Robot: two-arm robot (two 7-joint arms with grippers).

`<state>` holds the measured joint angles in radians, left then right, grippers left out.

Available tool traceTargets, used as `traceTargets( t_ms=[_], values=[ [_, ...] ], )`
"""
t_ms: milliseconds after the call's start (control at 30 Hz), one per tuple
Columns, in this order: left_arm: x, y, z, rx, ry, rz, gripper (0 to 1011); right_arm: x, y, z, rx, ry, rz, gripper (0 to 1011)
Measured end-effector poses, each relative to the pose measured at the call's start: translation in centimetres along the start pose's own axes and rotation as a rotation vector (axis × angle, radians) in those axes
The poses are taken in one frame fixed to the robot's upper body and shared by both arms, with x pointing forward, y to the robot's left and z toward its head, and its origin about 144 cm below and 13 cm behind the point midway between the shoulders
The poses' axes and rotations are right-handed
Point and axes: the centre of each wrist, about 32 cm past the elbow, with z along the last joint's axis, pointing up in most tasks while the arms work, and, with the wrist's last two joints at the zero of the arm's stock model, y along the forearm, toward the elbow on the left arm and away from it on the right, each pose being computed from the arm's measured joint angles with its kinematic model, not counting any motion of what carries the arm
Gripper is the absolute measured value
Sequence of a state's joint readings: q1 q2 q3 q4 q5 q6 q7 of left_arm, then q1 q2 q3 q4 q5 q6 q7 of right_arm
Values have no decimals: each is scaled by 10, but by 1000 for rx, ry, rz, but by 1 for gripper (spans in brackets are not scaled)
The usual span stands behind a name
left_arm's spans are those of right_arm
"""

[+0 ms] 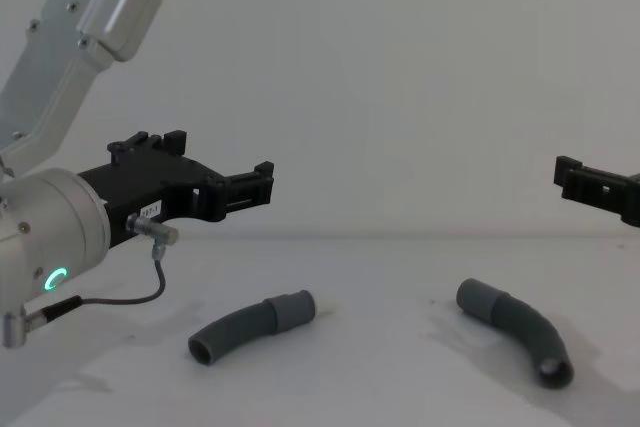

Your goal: Use both hands to pick up one end of the pipe from the table, align the ends, and insert them.

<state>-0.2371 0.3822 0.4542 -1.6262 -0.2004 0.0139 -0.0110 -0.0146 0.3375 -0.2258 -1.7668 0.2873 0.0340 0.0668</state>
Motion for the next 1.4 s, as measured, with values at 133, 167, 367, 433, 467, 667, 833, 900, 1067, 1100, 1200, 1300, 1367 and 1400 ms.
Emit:
traceTargets(
  t_ms=[133,167,367,433,467,667,833,900,1067,1100,1200,1300,1367,1400],
  values=[
    [0,0,0,1,0,-2,1001,0,0,0,0,0,0,1002],
    [1,0,0,1,0,-7,1001,0,0,0,0,0,0,1001],
    [6,0,3,8,6,-48,1001,0,0,0,0,0,0,1001],
    [9,1,3,11,8,-62,1001,0,0,0,0,0,0,1001],
    [11,1,4,16,12,-80,1001,0,0,0,0,0,0,1001],
    [22,1,7,40,23,-148,1001,0,0,0,0,0,0,1001],
    [36,1,10,81,35,-225,1001,0,0,0,0,0,0,1001],
    [39,0,10,98,39,-248,1001,0,0,0,0,0,0,1001],
    [52,-2,10,150,43,-308,1001,0,0,0,0,0,0,1001],
    [53,-3,10,157,43,-315,1001,0,0,0,0,0,0,1001],
    [58,-5,9,180,42,-337,1001,0,0,0,0,0,0,1001],
    [62,-8,9,198,41,-354,1001,0,0,0,0,0,0,1001],
    [64,-11,8,209,41,-363,1001,0,0,0,0,0,0,1001],
    [65,-13,8,217,42,-370,1001,0,0,0,0,0,0,1001]
  ],
)
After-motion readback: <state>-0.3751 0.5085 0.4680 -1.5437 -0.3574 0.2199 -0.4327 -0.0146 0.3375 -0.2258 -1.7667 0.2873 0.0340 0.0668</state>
